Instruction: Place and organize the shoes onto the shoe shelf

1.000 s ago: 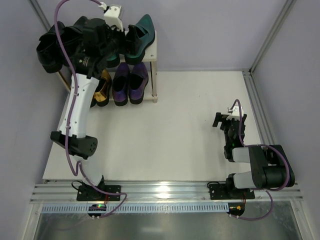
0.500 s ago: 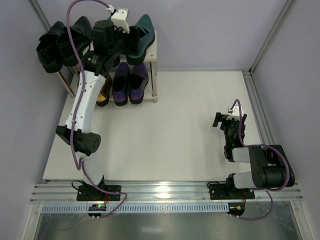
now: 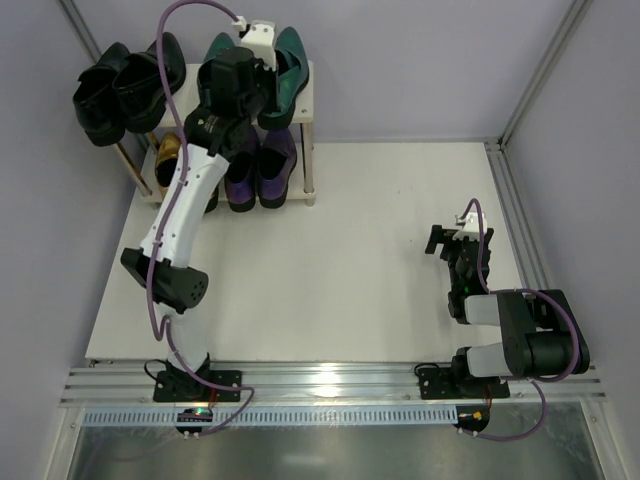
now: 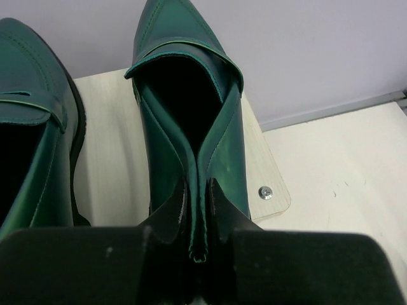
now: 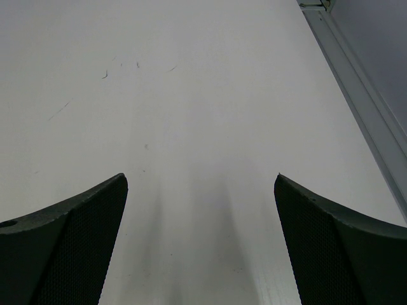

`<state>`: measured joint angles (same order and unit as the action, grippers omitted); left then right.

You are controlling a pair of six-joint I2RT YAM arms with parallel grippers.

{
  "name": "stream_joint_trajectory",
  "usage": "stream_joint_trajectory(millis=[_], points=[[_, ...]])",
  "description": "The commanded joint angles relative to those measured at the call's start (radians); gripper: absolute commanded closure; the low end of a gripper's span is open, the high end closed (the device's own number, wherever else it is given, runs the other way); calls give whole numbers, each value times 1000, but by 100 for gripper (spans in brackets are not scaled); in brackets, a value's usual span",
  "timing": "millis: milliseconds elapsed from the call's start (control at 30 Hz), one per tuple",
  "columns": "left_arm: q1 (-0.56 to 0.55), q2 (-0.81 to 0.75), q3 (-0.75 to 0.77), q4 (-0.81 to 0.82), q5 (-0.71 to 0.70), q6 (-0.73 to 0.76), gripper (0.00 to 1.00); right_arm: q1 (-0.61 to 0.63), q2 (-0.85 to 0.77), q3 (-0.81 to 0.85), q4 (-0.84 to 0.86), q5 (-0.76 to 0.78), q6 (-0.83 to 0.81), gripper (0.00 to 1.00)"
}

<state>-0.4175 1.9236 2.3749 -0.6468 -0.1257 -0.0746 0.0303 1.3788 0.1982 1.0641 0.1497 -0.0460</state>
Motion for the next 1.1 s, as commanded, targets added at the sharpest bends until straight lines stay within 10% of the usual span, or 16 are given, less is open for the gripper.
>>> stream_joint_trajectory(millis=[0, 300, 1067], points=[[-40, -49, -46, 39, -192, 7, 100, -3, -12, 9, 50, -10, 14, 3], [-50, -90, -103, 104, -385, 4, 100, -3, -12, 7, 51, -9, 14, 3], [0, -136, -95, 82, -342, -2, 100, -3, -12, 7, 50, -10, 12, 3]])
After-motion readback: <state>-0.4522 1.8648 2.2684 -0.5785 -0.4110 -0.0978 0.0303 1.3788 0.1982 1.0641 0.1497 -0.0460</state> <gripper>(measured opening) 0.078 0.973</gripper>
